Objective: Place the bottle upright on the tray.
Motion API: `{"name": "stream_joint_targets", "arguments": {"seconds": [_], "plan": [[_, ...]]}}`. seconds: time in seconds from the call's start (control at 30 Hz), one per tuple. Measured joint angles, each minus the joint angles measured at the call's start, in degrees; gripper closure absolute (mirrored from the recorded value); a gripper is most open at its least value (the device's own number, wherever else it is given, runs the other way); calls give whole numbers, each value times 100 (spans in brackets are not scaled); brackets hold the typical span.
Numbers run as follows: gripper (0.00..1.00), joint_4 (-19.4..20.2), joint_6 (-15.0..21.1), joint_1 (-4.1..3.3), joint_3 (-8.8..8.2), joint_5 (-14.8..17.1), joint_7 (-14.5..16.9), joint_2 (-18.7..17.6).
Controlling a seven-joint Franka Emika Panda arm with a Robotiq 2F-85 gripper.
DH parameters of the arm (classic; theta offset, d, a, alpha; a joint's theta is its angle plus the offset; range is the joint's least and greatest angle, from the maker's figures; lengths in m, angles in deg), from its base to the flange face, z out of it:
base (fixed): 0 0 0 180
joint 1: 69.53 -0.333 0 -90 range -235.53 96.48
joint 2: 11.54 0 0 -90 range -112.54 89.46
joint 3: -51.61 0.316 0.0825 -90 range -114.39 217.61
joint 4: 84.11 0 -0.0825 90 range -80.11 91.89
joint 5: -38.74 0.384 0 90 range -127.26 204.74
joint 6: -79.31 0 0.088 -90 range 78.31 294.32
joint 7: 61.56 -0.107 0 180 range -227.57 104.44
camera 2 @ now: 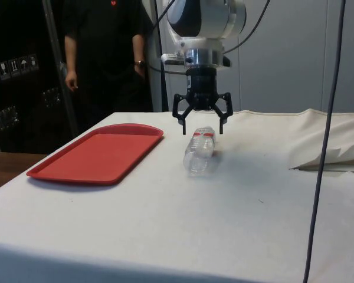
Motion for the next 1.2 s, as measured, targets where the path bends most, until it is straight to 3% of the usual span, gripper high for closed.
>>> {"name": "stream_joint_targets", "arguments": {"seconds": [0.63,1.2], "plan": [[0,-487,-424,29,-138,29,-120,-286],[0,-779,-957,80,-384,160,-80,-510]]}}
